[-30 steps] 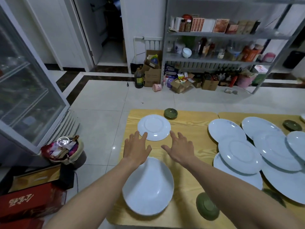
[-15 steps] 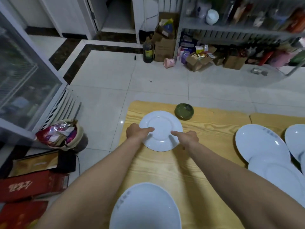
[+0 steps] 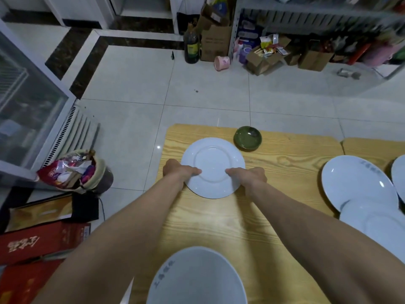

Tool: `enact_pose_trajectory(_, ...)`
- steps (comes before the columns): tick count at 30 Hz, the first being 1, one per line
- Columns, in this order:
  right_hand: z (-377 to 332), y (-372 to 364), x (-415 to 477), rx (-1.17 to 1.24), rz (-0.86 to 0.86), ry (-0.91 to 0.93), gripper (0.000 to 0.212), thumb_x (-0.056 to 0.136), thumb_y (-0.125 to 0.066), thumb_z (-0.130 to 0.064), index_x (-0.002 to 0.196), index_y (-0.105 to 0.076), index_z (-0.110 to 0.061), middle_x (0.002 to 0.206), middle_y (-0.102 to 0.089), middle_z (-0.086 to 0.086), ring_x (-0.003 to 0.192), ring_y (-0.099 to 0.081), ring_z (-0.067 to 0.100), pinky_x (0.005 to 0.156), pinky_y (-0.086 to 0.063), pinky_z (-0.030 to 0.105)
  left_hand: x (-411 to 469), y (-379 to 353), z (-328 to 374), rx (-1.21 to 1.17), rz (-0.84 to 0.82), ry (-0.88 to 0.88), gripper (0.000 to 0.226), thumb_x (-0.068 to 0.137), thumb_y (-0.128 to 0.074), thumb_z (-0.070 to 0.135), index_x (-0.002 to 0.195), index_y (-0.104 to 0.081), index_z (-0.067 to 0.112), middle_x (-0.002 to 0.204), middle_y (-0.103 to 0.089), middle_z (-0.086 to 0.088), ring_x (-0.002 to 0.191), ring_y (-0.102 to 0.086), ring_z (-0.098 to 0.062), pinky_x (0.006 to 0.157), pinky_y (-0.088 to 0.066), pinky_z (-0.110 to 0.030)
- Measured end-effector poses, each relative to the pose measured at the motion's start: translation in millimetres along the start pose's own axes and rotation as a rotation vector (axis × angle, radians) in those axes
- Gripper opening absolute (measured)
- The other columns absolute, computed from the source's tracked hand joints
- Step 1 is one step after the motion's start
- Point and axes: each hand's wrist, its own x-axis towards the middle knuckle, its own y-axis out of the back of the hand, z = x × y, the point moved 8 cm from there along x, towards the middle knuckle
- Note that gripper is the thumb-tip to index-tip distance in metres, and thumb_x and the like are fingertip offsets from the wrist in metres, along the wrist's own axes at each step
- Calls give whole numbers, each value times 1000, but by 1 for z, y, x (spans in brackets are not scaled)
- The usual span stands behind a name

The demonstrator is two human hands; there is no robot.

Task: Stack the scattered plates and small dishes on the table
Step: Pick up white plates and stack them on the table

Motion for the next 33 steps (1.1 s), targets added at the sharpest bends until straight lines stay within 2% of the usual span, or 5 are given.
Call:
enact_pose_trajectory(11, -15, 12, -27, 214, -48, 121, 51, 65, -90, -23, 103, -58, -8, 108, -61, 4, 94, -56, 23, 76, -45, 33, -34, 25, 22, -90, -36, -105, 50, 61, -93, 16, 93, -55, 9, 98, -61, -2, 88, -57, -19, 55, -43, -23)
enact_pose_trajectory(19, -35, 22, -61, 355, -26, 306, 49, 48, -91, -20, 92, -69, -25, 97, -72, -4, 92, -69, 22, 87, -58, 41, -68, 50, 35, -102, 120, -277, 71, 50, -95, 18, 104, -48, 18, 109, -60, -3, 99, -60, -24, 72, -48, -32)
enact_pose_trajectory(25, -37, 28, -61, 418, -27, 430, 77, 42, -89, -26, 117, -73, -24, 109, -73, -8, 101, -70, 20, 95, -55, 38, -79, 53, 33, -167, 82, -366, 21, 86, -64, 10, 101, -54, 22, 105, -65, -2, 96, -63, -25, 88, -53, -42)
enact_pose_trajectory(29, -33, 35, -78, 547, -131, 392, 64, 72, -54, 14, 130, -64, -10, 127, -65, 2, 105, -68, 26, 88, -59, 38, -80, 46, 15, -439, -73, -258, 24, 98, -36, 11, 101, -59, 13, 112, -62, -9, 79, -67, -30, 69, -58, -41)
enact_pose_trajectory(33, -15, 32, -78, 595, -210, 307, 46, 83, -35, 7, 110, -70, -7, 93, -68, 4, 83, -61, 24, 78, -55, 35, -78, 44, -3, -379, -87, -312, 28, 98, -44, 4, 119, -61, 10, 113, -65, -9, 86, -64, -26, 60, -54, -26)
